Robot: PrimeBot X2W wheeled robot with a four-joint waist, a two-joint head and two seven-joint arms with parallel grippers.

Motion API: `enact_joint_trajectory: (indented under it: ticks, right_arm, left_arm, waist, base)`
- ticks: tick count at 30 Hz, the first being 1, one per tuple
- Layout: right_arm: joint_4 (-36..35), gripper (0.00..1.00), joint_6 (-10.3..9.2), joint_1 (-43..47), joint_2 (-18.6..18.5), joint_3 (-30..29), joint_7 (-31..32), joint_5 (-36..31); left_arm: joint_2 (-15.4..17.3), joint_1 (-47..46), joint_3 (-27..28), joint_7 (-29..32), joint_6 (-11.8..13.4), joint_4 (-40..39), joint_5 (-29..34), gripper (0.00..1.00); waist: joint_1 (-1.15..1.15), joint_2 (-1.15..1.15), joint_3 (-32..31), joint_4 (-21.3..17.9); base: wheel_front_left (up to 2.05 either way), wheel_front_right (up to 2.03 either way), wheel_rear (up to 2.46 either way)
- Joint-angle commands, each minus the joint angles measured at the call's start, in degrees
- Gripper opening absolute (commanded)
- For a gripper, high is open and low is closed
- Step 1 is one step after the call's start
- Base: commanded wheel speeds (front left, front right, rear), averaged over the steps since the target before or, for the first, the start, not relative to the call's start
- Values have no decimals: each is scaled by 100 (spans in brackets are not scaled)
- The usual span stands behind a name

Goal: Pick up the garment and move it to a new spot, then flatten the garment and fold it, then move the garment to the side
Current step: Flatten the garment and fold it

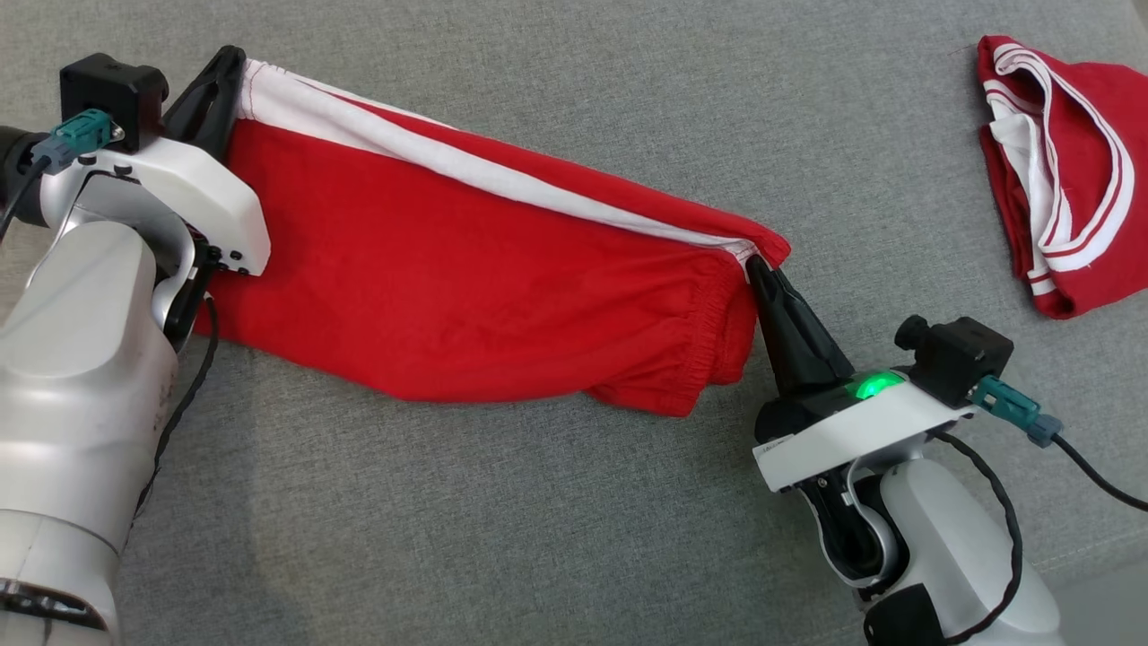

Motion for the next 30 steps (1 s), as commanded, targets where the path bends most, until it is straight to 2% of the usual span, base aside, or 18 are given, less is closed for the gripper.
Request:
enact_joint_trajectory:
  ticks: [1,2,3,4,5,9,14,19,29,30]
  right_arm:
    - [-49,8,0,-86,-34,29,-28,31]
    - [-53,28,0,-84,-34,41,-28,32]
    - [-63,81,0,-95,-35,42,-28,2]
    - [-71,100,0,-103,-35,28,-28,-44]
    - [-88,100,0,-97,-38,-29,-28,-97]
    - [-118,100,0,43,-40,-311,-27,-385]
    - [-173,100,0,362,-37,-722,-28,-615]
    - [-210,100,0,642,-35,-981,-28,-677]
    - [-193,100,0,803,-36,-1010,-28,-664]
    - [-189,100,0,811,-35,-1017,-28,-668]
  left_arm:
    - [-20,-80,-33,-31,-1,49,-28,0]
    - [-35,-85,-41,-41,-1,23,-52,0]
    - [-47,-94,-29,-42,-1,-2,-83,29]
    - [-84,-83,-23,-47,-1,-45,-134,86]
    - [-100,-63,-30,-50,-1,-83,-154,100]
    - [-135,147,72,-48,-1,-219,-301,100]
    - [-318,366,92,133,-1,117,-637,100]
    - [-369,496,-36,913,4,488,-848,100]
    - [-449,654,-172,2034,13,989,-1022,100]
    - [-452,698,-185,2098,9,1011,-1054,94]
  waist:
    - [0,0,-8,6]
    - [0,0,-13,10]
    - [0,0,-18,17]
    - [0,0,-27,27]
    - [0,0,-43,38]
    - [0,0,-160,100]
    - [0,0,-436,223]
    - [0,0,-615,324]
    - [0,0,-729,244]
    - [0,0,-735,229]
  base:
    - [0,0,0]
    - [0,0,0]
    - [0,0,0]
    - [0,0,0]
    - [0,0,0]
    - [0,0,0]
    - [0,0,0]
    - [0,0,0]
    - [0,0,0]
    - [0,0,0]
